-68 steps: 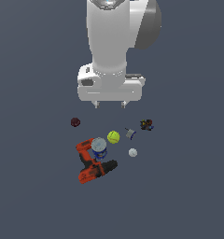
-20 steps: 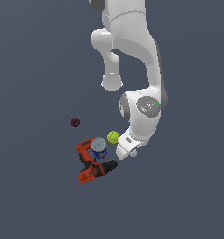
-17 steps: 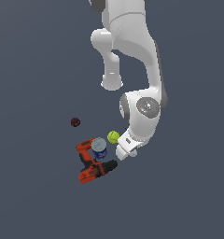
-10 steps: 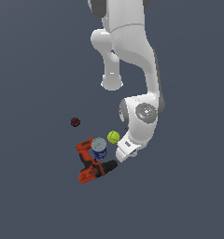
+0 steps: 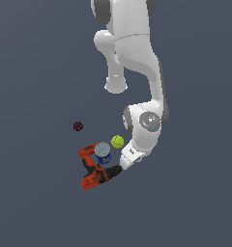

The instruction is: Pick up a designated object from a clutter of objects.

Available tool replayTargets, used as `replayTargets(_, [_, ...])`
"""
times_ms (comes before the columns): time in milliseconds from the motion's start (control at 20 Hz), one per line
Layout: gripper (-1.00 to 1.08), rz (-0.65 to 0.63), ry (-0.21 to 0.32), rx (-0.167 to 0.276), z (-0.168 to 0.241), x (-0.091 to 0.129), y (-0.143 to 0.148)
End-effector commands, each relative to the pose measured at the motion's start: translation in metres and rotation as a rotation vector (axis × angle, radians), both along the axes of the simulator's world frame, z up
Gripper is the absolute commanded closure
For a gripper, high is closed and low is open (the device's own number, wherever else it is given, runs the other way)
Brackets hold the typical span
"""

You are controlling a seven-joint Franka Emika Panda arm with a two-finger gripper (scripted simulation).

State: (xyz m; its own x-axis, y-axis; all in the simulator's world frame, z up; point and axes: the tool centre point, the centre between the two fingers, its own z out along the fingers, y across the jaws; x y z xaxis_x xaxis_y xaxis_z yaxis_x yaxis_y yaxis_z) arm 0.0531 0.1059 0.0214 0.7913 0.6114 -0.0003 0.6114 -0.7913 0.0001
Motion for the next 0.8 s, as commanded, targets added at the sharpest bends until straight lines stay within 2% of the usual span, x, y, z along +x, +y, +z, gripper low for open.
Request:
replayTargets(0, [1.08,0.000,0.000,0.000,0.000,0.000,0.000])
replayTargets(450, [1.08,0.000,-0.001,0.000,0.001,0.000,0.000])
replayTargets(750, [1.08,0.000,-0.001,0.000,0.020,0.002,0.001])
